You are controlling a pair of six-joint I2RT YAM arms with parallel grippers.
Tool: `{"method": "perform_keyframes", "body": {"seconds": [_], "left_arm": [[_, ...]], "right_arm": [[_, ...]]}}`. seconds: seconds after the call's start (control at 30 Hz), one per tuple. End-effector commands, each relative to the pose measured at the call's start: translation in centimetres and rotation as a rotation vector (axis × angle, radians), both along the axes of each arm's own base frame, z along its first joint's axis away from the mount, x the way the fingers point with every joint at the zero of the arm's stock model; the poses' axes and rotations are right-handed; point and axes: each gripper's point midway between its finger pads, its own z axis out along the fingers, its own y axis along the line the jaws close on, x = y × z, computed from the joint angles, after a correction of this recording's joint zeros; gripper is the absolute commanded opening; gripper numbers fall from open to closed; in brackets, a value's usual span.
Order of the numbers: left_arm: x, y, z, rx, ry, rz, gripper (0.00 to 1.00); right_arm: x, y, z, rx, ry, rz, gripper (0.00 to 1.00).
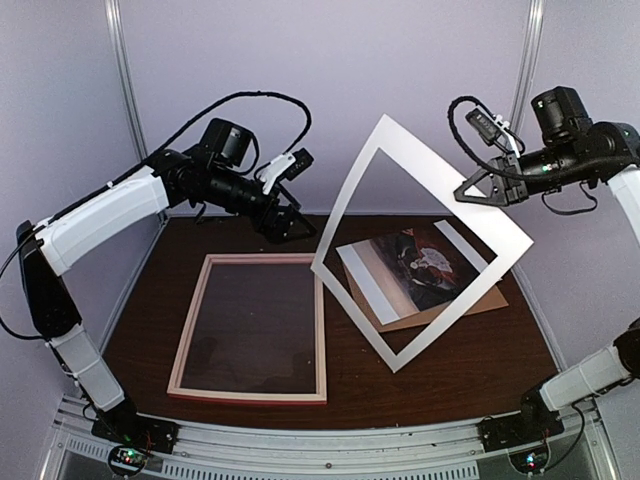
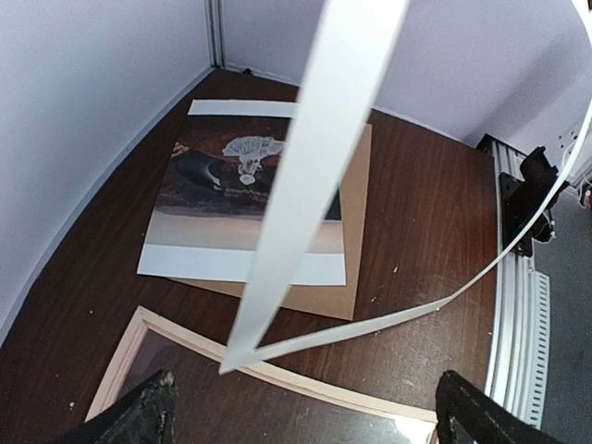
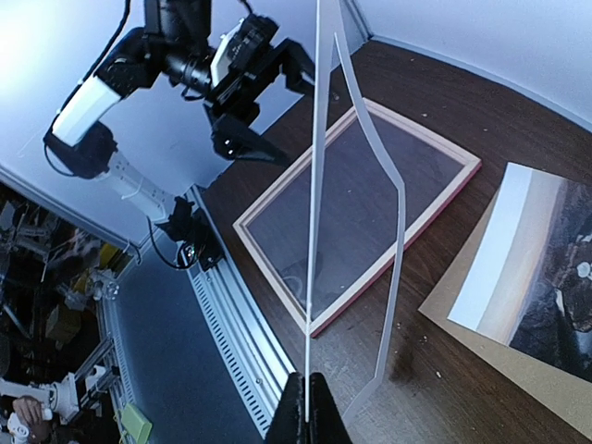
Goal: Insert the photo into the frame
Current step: Pass from the right arm to the left
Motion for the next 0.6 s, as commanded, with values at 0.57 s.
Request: {"method": "perform_keyframes", "body": {"seconds": [0.57], "left_arm": [[-5.8, -1.2, 2.5, -0.152, 0.105, -0.454, 0.69]], "right_arm": [[-2.6, 4.1, -1.1, -0.084, 0.012, 0.208, 0.00]]}}
